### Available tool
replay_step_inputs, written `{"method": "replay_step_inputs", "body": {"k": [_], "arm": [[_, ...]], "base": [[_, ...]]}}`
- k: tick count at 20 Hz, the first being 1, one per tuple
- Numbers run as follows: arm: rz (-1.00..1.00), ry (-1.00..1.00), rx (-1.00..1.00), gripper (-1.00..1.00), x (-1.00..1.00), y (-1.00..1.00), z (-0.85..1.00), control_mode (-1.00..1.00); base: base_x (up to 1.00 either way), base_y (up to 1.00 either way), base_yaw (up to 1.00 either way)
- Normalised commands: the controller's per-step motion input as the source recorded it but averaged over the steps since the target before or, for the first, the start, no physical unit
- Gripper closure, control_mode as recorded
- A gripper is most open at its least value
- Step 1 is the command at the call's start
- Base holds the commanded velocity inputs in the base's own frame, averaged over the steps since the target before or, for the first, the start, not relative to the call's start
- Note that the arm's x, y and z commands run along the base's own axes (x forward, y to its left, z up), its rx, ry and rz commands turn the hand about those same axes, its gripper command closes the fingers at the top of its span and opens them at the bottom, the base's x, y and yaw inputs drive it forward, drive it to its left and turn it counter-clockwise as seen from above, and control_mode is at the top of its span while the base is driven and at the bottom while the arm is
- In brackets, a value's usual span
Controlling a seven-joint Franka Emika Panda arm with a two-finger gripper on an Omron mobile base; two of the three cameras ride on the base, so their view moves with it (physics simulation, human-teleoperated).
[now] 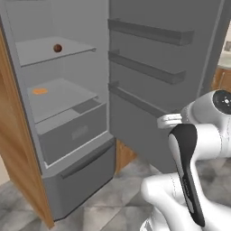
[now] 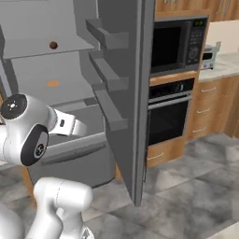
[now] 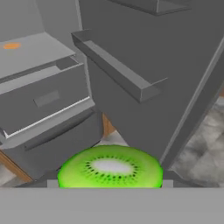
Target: Pick the pear and kiwi from the fridge and place them on the plate next to the blender to make a fruit smoothie.
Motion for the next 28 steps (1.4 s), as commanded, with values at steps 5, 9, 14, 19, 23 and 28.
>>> {"method": "replay_step_inputs", "body": {"k": [5, 9, 14, 19, 23, 28], "arm": [[0.0, 0.0, 0.0, 1.0, 0.0, 0.0, 0.0, 1.0], [0.0, 0.0, 0.0, 1.0, 0.0, 0.0, 0.0, 1.0], [0.0, 0.0, 0.0, 1.0, 0.0, 0.0, 0.0, 1.0], [0.0, 0.0, 0.0, 1.0, 0.0, 0.0, 0.0, 1.0], [0.0, 0.0, 0.0, 1.0, 0.0, 0.0, 0.0, 1.0], [0.0, 0.0, 0.0, 1.0, 0.0, 0.0, 0.0, 1.0]], "base": [[-0.01, 0.84, -0.66], [-0.02, 1.0, -0.53], [-0.31, 0.59, -0.74], [-0.51, 0.17, -0.89], [-0.56, 0.18, -0.88], [-0.32, 0.09, -0.65]]}}
